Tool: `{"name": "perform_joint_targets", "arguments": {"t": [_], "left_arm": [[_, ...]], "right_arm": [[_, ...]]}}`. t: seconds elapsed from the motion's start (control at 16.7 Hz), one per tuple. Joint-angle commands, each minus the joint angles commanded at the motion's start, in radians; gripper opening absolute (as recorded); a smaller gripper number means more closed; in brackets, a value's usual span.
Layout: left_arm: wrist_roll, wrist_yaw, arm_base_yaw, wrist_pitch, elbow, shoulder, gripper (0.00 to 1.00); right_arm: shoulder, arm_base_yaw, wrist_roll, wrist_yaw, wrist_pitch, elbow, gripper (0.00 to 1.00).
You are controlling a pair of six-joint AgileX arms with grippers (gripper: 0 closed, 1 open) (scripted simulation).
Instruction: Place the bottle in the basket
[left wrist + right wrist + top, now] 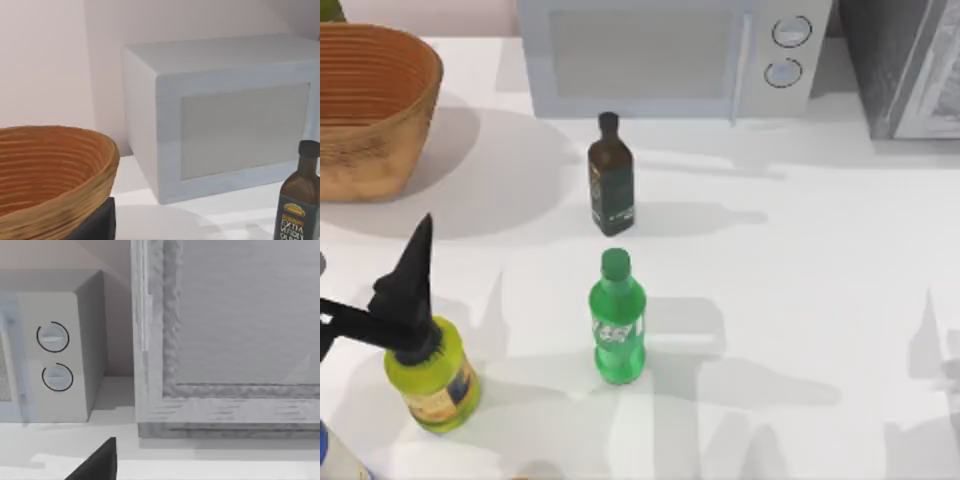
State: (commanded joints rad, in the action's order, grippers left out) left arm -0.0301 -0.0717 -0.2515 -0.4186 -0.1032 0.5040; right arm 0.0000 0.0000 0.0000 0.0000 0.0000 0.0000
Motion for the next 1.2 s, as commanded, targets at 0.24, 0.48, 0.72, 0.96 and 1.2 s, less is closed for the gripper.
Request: {"name": "perform_joint_targets", "arguments": {"t": [0.24, 0.48, 0.72, 0.96, 1.2], "left_arm": [[-0.016, -0.04, -0.183, -0.239, -0.037, 0.342, 1.0], [-0.025, -0.069, -0.342, -0.457, -0.042, 0.657, 1.0], [-0.026, -0.075, -0.414, -0.603, 0.007, 0.87, 1.0], [-0.026, -0.069, -0.415, -0.638, 0.038, 0.922, 1.0], [-0.026, -0.07, -0.413, -0.634, 0.036, 0.919, 1.0]], "right_arm": [[0.0, 0.0, 0.0, 0.0, 0.0, 0.0, 1.0], [0.0, 0.0, 0.0, 0.0, 0.0, 0.0, 1.0], [0.0, 0.0, 0.0, 0.0, 0.0, 0.0, 1.0], [0.0, 0.0, 0.0, 0.0, 0.0, 0.0, 1.0], [0.0, 0.0, 0.0, 0.0, 0.0, 0.0, 1.0]]}}
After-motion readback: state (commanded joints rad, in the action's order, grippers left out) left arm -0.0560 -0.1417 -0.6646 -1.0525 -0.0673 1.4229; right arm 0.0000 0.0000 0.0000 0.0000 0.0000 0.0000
